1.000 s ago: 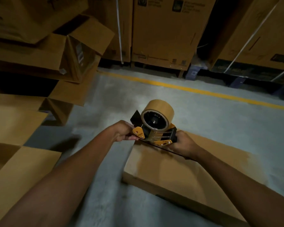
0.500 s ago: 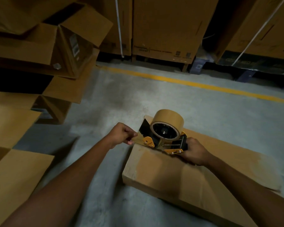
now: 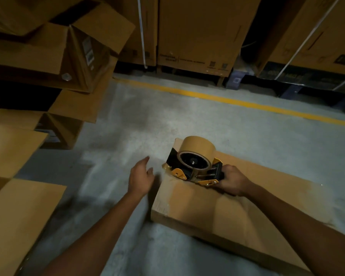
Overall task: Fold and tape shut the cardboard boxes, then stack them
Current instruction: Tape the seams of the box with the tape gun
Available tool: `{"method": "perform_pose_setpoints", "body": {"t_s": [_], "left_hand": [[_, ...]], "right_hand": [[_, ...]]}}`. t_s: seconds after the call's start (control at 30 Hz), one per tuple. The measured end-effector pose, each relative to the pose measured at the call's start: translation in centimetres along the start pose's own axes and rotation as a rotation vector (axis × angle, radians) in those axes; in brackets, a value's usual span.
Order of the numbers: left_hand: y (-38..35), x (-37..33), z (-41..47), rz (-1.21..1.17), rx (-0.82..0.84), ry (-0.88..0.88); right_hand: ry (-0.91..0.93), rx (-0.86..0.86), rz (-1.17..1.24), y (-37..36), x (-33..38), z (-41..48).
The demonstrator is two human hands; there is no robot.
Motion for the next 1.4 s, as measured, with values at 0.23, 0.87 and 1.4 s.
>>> {"method": "perform_pose_setpoints", "body": {"t_s": [0.23,0.87,1.4], "left_hand": [[-2.3,-4.6,-3.2,-0.177,0.229,-0.277],[-3.4,-3.8,-3.8,0.364,0.165,-0.288],[-3.0,-7.2,-2.9,-0.566,0.351,0.453]], "right_hand": [[0.016,0.006,0.005,0.1,1.1,-0.4],[0.007,0.059,-0.198,4.9,-6.2,-4.5],[0.145,0.011,0.302,4.2,0.7,-4.4]]}}
Point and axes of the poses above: each hand's wrist, its own z-axis towards the middle knuckle, its own y-axis out of the back of the hand, x = y × z, the point moved 7 cm from there along z, towards the middle knuckle, and after that the axes turned 8 degrees about z, right-handed, at the moved point
